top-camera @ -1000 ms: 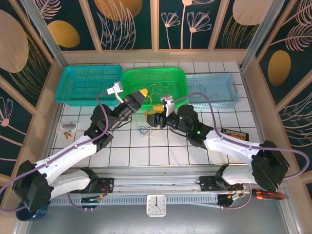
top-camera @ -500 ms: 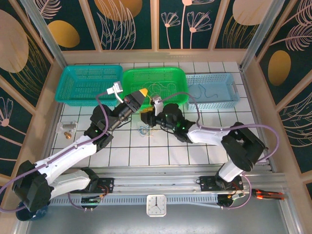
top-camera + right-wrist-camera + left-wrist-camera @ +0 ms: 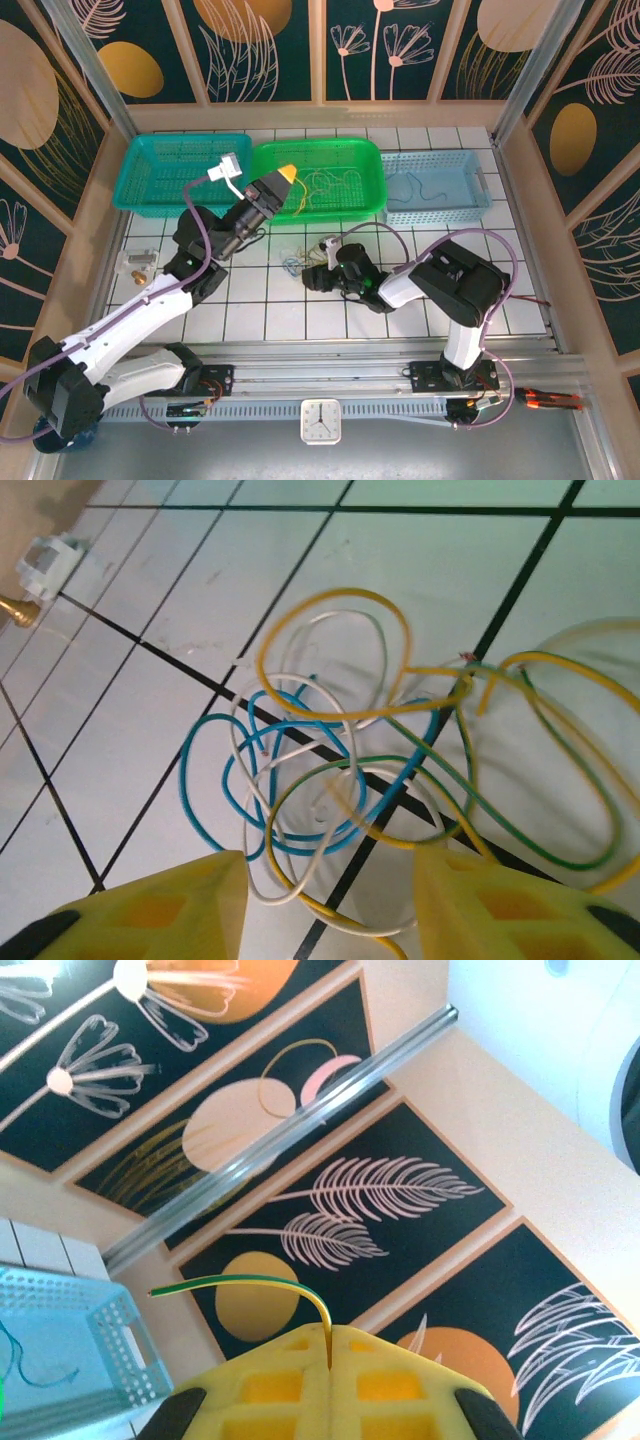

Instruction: Untangle the cables

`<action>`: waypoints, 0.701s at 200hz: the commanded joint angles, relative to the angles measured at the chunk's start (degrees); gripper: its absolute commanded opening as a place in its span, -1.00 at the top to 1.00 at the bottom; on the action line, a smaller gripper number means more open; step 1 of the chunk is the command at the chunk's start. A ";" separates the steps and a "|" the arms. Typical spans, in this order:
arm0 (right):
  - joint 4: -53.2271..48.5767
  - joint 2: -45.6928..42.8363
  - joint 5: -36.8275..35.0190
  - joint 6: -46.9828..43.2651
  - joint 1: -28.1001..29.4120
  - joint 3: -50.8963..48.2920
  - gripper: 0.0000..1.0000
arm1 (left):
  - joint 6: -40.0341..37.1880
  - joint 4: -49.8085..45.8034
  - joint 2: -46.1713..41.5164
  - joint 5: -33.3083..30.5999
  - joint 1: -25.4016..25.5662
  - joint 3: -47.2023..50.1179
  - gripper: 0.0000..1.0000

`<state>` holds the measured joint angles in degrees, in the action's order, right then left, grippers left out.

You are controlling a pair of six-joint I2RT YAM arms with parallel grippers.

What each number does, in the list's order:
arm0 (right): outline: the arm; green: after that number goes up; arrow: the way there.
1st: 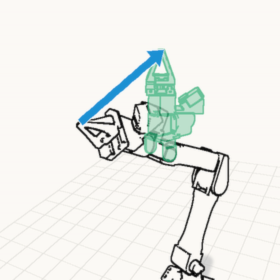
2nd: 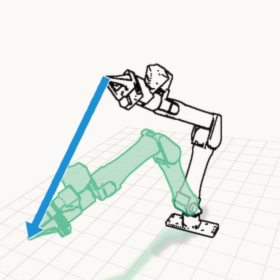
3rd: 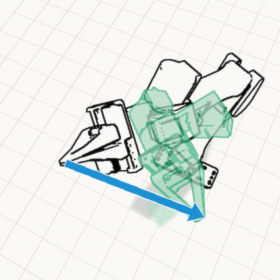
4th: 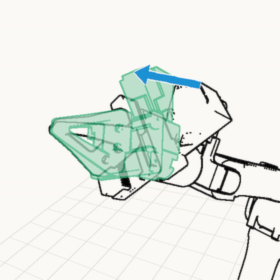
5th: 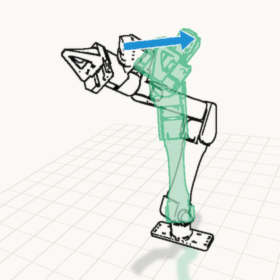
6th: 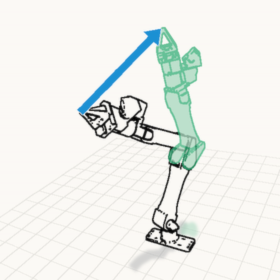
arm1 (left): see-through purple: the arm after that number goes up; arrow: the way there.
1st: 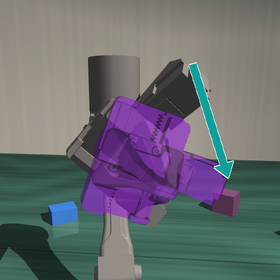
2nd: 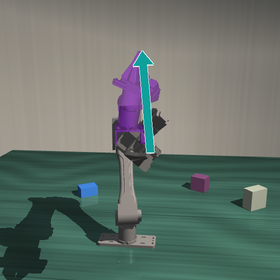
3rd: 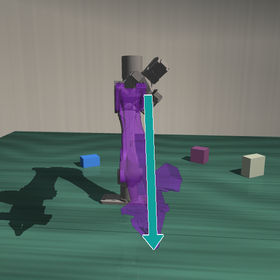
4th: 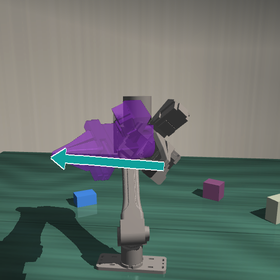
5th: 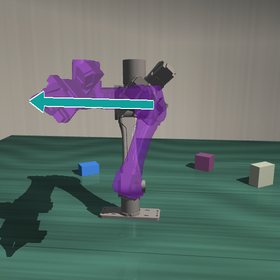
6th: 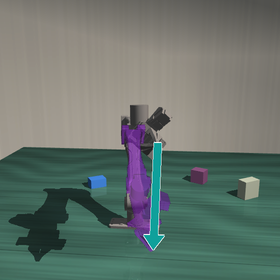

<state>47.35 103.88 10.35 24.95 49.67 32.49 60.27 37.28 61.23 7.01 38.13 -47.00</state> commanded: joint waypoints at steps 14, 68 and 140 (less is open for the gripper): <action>3.36 -2.74 0.43 1.61 0.34 -0.85 -0.08 | -3.77 -4.76 -1.47 0.95 -6.76 -3.21 1.00; -2.97 -10.68 0.81 -0.05 0.34 -0.03 -0.23 | -14.41 -15.02 2.52 0.26 -21.05 -8.39 1.00; -12.38 -18.43 2.86 -2.24 -1.07 2.58 -0.29 | -21.55 -18.73 20.79 0.31 -37.05 -19.77 1.00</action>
<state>39.07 88.71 11.66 24.32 49.52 33.56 42.48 20.88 77.08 7.11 4.36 -62.85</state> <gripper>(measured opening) 0.645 0.043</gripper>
